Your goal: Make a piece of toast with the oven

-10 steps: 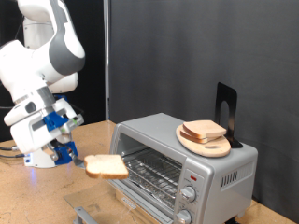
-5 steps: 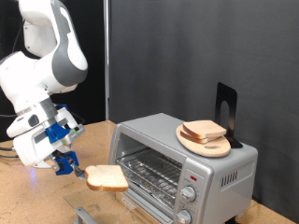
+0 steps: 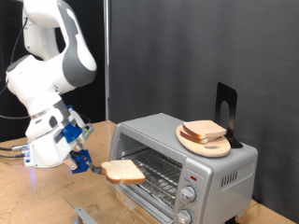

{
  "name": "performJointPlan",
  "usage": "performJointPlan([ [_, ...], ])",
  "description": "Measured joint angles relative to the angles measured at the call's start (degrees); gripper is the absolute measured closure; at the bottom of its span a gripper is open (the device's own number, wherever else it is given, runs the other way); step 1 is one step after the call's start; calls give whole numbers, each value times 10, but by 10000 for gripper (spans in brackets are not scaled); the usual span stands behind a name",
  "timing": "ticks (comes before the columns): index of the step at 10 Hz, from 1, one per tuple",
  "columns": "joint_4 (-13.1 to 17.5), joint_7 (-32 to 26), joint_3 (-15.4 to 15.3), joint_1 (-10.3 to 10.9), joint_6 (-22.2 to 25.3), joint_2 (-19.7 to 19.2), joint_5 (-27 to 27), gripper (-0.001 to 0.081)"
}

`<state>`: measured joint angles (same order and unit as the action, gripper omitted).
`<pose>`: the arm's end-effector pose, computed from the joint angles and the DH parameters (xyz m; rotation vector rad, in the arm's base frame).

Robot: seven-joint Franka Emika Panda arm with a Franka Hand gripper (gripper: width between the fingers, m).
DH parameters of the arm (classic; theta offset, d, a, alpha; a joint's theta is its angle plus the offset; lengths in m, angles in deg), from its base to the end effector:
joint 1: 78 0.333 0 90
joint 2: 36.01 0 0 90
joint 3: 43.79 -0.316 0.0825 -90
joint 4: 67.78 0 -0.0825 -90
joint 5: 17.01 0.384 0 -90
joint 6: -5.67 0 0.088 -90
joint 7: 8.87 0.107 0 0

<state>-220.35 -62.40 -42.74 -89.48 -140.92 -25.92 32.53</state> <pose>0.4043 -0.1010 0.3007 -2.7272 0.0054 -0.4505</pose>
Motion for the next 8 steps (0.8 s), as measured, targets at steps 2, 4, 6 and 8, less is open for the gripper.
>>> performJointPlan([
  [2, -7, 0, -19, 14, -14, -4, 9, 312],
  [4, -16, 7, -41, 26, -36, -12, 11, 312],
  [6, -25, 10, -59, 36, -50, -14, 18, 312],
  [8, -30, 18, -72, 42, -52, -14, 20, 312],
])
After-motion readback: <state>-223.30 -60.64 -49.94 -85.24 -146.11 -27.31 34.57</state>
